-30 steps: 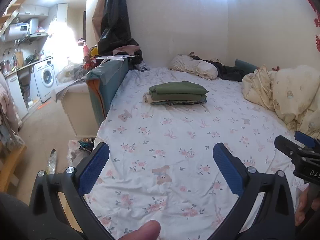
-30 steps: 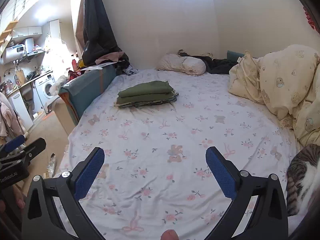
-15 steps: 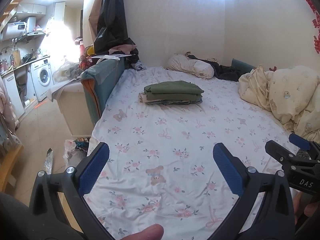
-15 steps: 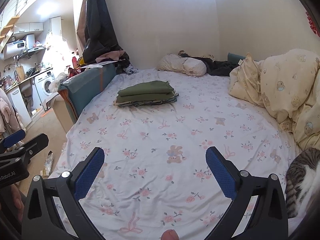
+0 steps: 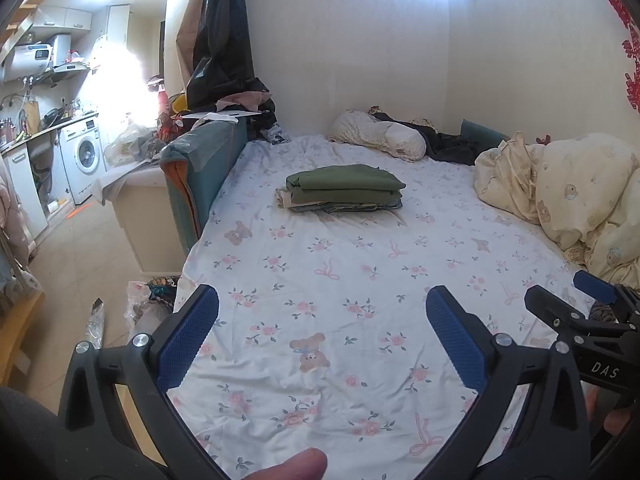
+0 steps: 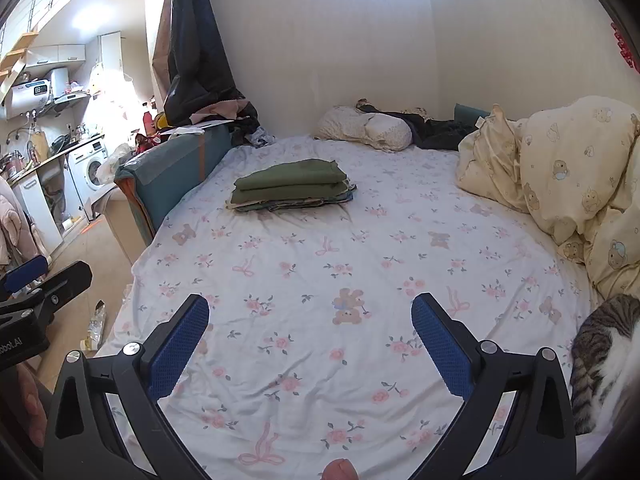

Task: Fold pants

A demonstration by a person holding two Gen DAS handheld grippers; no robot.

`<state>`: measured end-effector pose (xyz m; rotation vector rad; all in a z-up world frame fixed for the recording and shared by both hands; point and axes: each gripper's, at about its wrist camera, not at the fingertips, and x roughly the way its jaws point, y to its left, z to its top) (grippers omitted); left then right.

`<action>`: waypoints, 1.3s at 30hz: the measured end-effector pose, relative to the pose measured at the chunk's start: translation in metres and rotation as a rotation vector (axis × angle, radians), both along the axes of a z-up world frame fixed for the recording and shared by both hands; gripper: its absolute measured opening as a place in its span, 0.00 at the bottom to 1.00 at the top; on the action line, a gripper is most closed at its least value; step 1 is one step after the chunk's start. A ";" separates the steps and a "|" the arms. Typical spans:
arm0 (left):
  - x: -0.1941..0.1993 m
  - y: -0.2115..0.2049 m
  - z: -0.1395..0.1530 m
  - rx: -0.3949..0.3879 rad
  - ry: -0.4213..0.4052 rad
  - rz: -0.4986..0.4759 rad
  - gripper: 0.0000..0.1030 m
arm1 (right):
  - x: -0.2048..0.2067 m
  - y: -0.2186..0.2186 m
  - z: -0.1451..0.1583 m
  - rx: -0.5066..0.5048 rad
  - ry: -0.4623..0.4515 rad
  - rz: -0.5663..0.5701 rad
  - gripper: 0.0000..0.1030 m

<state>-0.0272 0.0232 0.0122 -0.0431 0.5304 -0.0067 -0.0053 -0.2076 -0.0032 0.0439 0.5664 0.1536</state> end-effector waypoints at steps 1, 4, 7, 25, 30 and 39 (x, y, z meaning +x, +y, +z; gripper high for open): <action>0.000 0.000 0.000 -0.001 0.001 0.000 0.99 | 0.000 0.000 0.000 0.000 0.000 0.001 1.00; 0.000 0.000 0.000 -0.002 0.001 0.000 0.99 | 0.000 0.000 0.000 -0.001 -0.001 0.001 1.00; 0.000 0.001 0.000 -0.001 0.000 0.000 0.99 | 0.000 0.000 0.000 -0.004 -0.001 0.002 1.00; 0.000 0.001 0.000 -0.004 0.001 0.003 0.99 | 0.000 -0.002 -0.002 -0.003 -0.003 0.007 1.00; 0.000 0.000 0.000 -0.002 0.002 0.005 0.99 | 0.000 -0.001 -0.001 -0.004 -0.003 0.006 1.00; 0.000 0.001 0.000 -0.007 0.003 0.007 0.99 | -0.001 -0.001 -0.001 -0.004 -0.004 0.005 1.00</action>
